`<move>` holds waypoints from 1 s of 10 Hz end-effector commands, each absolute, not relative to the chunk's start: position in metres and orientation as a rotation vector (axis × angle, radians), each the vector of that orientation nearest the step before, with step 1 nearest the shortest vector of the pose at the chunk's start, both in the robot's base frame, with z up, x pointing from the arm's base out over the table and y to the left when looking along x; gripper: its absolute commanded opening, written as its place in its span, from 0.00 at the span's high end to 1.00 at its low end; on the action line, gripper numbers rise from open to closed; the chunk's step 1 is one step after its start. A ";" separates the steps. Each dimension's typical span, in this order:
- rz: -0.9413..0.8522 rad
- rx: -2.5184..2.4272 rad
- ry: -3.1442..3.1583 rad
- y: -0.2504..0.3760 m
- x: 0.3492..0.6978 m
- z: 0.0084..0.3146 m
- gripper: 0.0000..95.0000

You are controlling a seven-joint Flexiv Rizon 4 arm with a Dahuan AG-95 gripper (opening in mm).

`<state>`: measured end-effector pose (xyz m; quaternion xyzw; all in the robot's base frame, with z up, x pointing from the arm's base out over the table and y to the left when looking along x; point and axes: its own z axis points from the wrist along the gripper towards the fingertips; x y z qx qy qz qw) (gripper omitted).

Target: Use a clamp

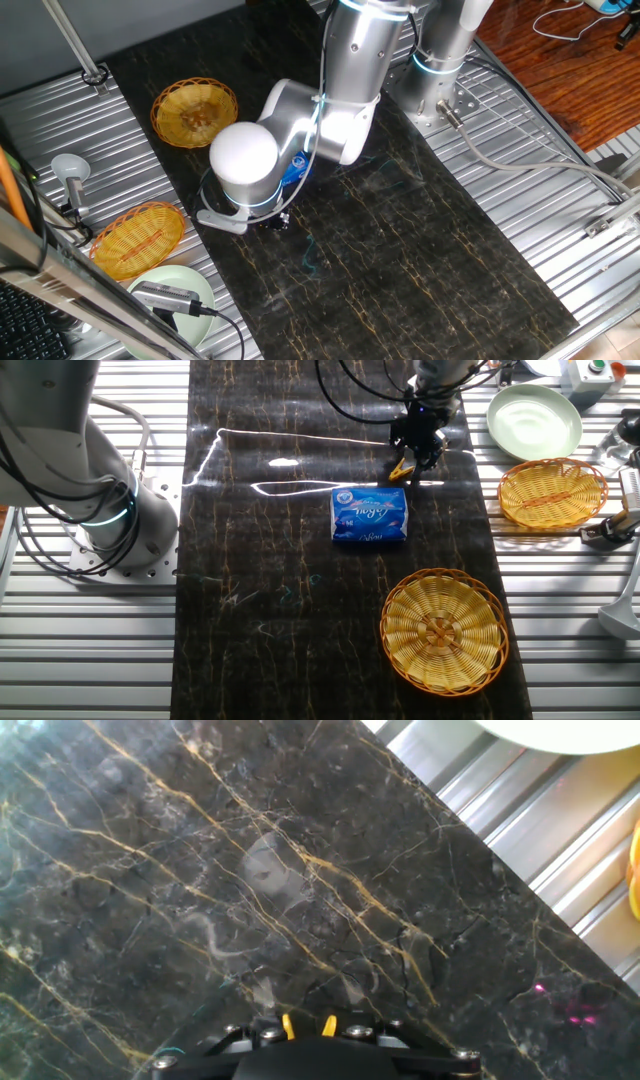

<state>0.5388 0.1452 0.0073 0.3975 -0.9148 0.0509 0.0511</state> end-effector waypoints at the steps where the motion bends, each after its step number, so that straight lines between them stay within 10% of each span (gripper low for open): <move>1: 0.154 1.208 -2.789 0.145 0.539 0.007 0.80; 2: 0.151 1.201 -2.795 0.145 0.539 0.007 1.00; 10: 0.149 1.185 -2.799 0.145 0.536 0.015 1.00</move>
